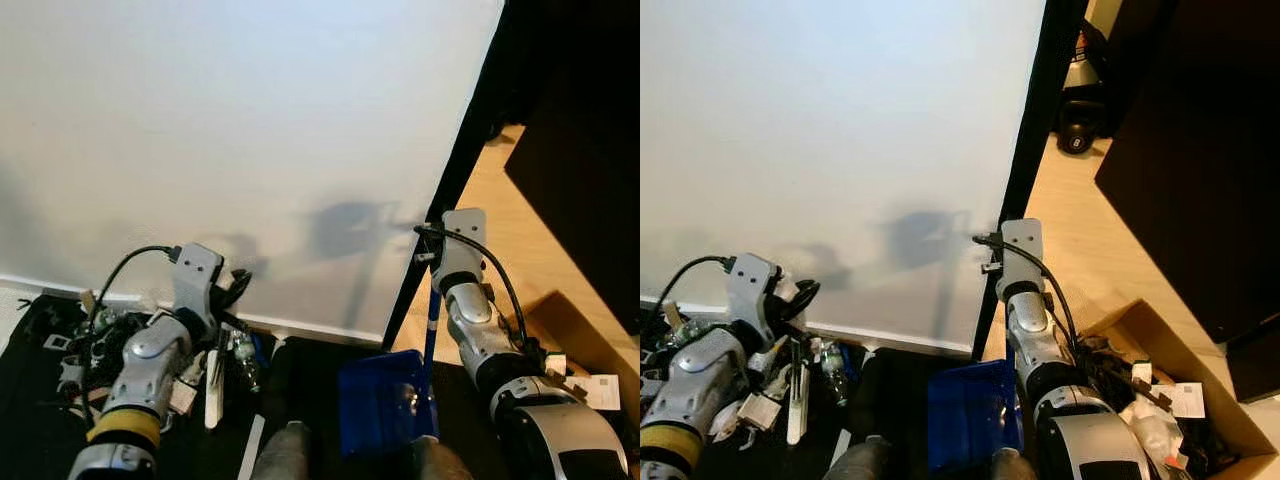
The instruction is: Sweep floor
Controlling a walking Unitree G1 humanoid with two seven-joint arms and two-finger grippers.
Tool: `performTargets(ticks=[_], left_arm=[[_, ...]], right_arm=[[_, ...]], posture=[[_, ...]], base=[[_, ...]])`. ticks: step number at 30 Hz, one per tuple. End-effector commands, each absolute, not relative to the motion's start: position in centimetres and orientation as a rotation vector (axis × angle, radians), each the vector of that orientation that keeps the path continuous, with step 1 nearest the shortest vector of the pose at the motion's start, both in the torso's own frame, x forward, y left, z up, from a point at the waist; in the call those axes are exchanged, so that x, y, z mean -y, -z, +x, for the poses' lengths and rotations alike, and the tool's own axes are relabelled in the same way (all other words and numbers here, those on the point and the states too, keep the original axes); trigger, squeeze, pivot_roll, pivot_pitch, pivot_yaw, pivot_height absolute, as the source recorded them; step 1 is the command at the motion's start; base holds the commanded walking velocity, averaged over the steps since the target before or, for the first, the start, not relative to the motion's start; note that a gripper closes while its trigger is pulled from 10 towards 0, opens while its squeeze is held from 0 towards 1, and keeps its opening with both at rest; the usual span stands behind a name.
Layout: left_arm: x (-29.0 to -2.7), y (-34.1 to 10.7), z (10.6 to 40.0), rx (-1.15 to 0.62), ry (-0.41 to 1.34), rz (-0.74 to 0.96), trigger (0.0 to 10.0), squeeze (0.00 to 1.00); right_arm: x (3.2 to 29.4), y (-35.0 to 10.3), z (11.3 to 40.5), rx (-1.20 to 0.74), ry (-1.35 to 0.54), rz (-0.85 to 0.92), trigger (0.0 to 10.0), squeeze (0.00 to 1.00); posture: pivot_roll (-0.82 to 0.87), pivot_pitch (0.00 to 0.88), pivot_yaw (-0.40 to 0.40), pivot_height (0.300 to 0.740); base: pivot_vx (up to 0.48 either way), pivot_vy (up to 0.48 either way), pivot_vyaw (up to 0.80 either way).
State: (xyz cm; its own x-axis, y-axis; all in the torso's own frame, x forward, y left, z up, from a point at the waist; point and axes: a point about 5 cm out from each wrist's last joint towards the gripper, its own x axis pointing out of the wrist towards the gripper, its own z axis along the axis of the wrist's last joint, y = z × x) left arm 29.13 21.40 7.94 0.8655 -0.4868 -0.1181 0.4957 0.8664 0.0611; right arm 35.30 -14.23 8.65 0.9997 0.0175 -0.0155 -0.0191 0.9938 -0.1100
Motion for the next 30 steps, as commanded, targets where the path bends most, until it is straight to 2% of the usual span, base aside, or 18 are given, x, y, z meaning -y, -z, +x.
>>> performTargets(ticks=[1,7,12,19,26,30], left_arm=[[-20.3,-8.9,29.1,-0.041,0.549,0.065,10.0,0.0],[-19.5,-9.7,29.2,-0.042,0.541,0.046,10.0,0.0],[-19.0,-10.9,28.5,-0.049,0.51,0.028,10.0,0.0],[-19.2,-11.2,28.2,-0.083,0.492,0.024,10.0,0.0],[-18.9,-11.0,28.3,-0.093,0.472,0.033,10.0,0.0],[-18.9,-11.0,28.0,-0.108,0.46,0.031,10.0,0.0]], right_arm=[[13.8,-7.8,34.9,-0.047,-0.047,-0.104,10.0,0.0],[14.3,-7.9,34.7,-0.029,-0.071,-0.053,10.0,0.0],[15.4,-10.2,35.3,0.101,-0.014,0.015,10.0,0.0],[15.1,-10.8,35.2,0.156,-0.017,0.067,10.0,0.0],[13.2,-6.4,33.5,-0.067,-0.108,0.027,10.0,0.0],[13.1,-5.4,32.9,-0.106,-0.089,0.023,10.0,0.0]], posture=[[0.19,0.165,0.019,0.74],[0.17,0.156,0.022,0.74],[0.16,0.143,0.027,0.74],[0.16,0.138,0.027,0.74],[0.17,0.131,0.019,0.74],[0.16,0.139,0.017,0.74]], base=[[0.0,0.0,0.0],[0.0,0.0,0.0],[0.0,0.0,0.0],[0.0,0.0,0.0],[0.0,0.0,0.0],[0.0,0.0,0.0]])
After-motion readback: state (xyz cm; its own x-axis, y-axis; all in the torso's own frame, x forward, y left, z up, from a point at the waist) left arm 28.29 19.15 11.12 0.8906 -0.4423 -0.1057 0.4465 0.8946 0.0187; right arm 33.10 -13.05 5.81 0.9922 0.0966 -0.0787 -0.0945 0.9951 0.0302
